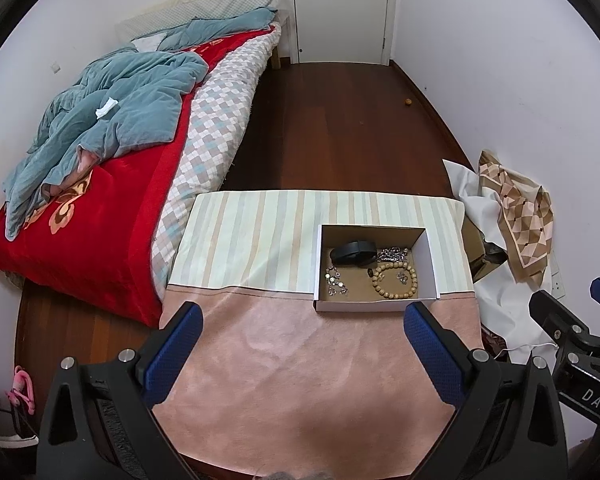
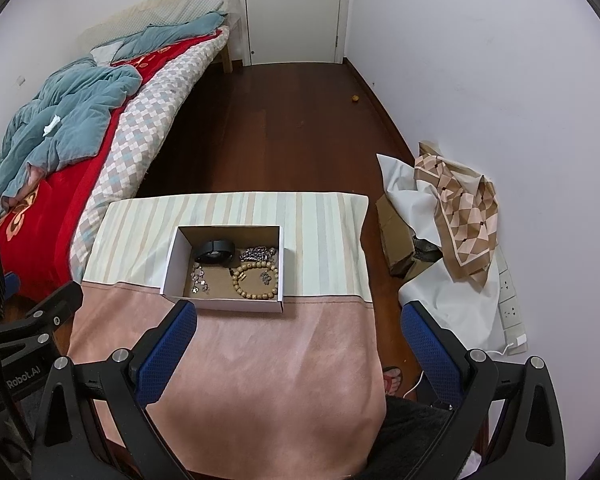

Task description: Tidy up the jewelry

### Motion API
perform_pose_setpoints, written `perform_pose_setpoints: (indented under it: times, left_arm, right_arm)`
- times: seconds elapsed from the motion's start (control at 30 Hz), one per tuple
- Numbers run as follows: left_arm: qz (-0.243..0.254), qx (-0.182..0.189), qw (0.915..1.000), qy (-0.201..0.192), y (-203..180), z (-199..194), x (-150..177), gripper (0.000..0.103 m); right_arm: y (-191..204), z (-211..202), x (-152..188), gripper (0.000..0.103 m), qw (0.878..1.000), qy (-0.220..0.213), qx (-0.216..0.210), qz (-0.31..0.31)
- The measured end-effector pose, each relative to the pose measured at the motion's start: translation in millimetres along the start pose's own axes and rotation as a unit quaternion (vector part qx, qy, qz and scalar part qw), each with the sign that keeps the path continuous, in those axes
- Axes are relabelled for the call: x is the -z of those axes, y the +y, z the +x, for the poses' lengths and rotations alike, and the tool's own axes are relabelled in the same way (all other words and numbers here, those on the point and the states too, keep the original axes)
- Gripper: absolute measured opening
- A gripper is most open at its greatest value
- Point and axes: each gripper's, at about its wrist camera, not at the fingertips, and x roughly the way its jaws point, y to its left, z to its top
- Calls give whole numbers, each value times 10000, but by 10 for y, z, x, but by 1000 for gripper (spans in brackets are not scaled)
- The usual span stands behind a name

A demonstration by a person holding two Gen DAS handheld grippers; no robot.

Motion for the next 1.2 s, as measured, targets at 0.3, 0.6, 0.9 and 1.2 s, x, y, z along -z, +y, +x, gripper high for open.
perform_pose_setpoints:
  times: [0.3, 0.6, 0.9, 1.2]
  left_arm:
    - [13, 1, 10000, -37, 18, -8, 25, 103]
    - [15, -2, 10000, -35, 12, -13, 29, 103]
    - [9, -32, 10000, -81, 20, -42, 31, 103]
    - [19, -25, 10000, -77, 22, -41, 32, 103]
  right_arm:
    - [-5, 1, -3, 103, 10000, -1, -5, -3]
    - [-8, 1, -4, 103, 10000, -5, 6, 3]
    - [-9, 1, -1, 103, 10000, -18, 16, 6]
    - [-31, -1, -3, 103, 10000, -20, 0, 14]
